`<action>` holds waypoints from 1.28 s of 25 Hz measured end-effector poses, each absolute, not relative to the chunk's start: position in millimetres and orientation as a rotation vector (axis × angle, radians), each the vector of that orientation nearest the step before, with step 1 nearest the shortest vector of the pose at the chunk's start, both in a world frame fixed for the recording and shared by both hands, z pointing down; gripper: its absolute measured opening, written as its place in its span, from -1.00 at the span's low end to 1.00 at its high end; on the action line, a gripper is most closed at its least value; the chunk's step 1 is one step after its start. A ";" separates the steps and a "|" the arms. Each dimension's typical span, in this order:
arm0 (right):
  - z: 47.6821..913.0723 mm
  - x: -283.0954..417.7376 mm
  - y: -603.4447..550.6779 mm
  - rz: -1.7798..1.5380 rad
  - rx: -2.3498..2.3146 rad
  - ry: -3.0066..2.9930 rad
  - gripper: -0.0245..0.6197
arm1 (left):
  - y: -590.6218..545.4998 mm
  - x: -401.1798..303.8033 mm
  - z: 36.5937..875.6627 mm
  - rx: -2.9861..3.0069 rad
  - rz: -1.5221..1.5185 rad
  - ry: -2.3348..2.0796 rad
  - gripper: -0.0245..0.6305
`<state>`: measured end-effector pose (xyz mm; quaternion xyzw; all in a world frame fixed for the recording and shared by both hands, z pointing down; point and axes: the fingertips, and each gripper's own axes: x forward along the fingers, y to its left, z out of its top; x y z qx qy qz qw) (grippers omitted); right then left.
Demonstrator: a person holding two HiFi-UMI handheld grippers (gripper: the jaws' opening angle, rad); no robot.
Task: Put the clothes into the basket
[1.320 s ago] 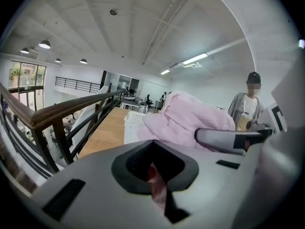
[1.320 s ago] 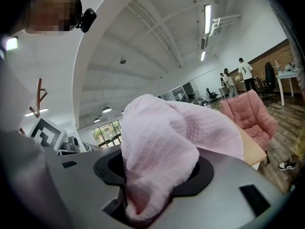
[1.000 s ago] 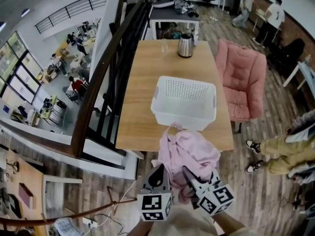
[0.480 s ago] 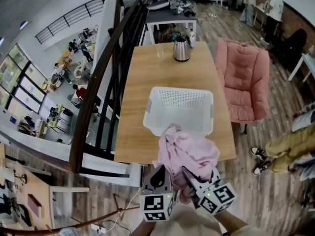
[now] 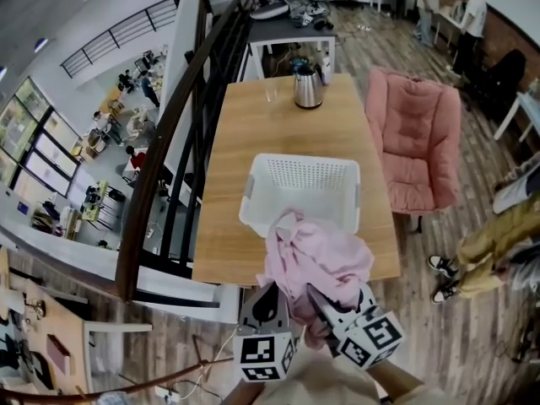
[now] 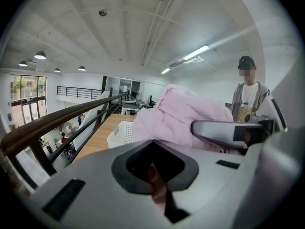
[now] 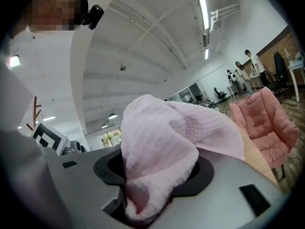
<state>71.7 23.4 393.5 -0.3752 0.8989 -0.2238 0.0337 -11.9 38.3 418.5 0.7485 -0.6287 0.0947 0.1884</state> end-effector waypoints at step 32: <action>345.2 51.5 -71.0 -0.423 -1.159 2.815 -0.19 | -62.5 -25.7 381.4 2.219 0.156 -1.739 -0.93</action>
